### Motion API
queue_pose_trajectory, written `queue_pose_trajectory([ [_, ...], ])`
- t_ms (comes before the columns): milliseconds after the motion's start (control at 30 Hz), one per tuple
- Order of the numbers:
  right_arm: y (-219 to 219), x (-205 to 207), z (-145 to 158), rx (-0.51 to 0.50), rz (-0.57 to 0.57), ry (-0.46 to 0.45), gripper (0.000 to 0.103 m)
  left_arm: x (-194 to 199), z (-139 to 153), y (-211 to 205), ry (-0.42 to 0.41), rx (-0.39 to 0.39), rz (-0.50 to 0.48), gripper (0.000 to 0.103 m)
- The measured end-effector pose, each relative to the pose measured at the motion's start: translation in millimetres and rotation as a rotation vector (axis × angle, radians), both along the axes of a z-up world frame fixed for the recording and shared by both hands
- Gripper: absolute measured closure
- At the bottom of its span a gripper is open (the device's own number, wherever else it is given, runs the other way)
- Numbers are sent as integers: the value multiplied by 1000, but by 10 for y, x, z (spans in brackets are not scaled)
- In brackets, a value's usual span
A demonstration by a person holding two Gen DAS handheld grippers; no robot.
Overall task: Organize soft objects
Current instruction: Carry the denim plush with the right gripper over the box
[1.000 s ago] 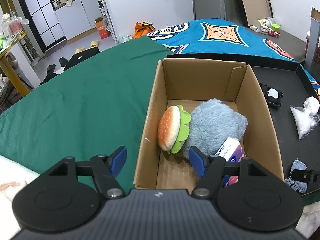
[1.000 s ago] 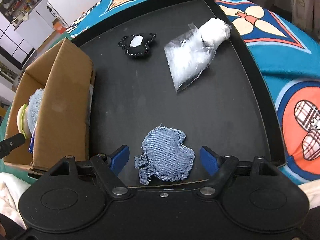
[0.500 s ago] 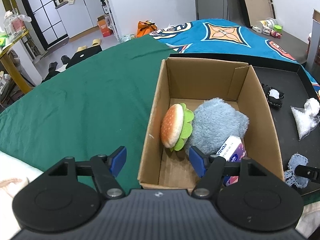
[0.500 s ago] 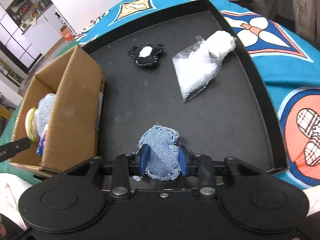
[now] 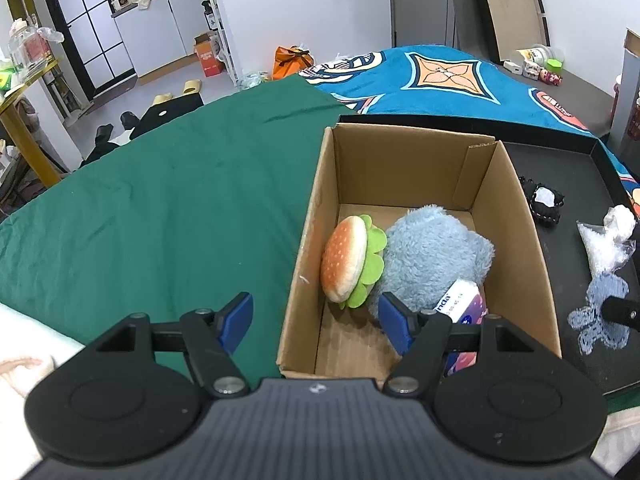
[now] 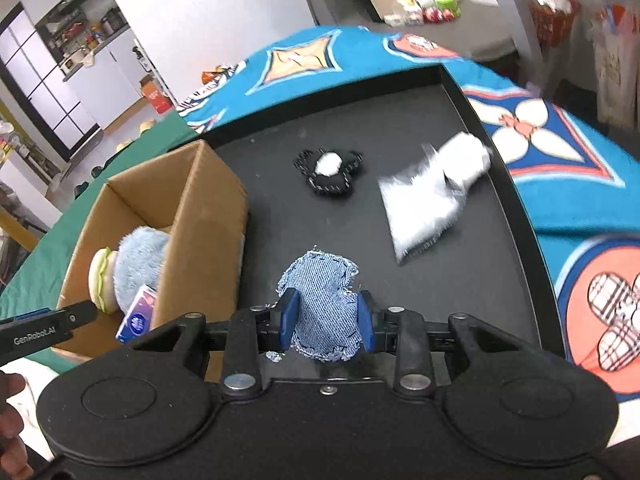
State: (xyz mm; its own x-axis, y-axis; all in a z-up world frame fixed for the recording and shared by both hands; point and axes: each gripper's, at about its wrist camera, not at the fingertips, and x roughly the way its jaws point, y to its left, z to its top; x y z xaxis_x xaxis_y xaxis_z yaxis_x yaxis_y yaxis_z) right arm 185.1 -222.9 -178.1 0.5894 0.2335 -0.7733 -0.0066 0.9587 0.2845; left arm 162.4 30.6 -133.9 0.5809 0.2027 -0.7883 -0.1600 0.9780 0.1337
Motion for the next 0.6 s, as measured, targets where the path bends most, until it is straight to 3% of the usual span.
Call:
queue_pose_trajectory([
  [600, 323, 79, 319, -34, 48, -113, 72, 27, 20, 157, -6, -64, 32, 35],
])
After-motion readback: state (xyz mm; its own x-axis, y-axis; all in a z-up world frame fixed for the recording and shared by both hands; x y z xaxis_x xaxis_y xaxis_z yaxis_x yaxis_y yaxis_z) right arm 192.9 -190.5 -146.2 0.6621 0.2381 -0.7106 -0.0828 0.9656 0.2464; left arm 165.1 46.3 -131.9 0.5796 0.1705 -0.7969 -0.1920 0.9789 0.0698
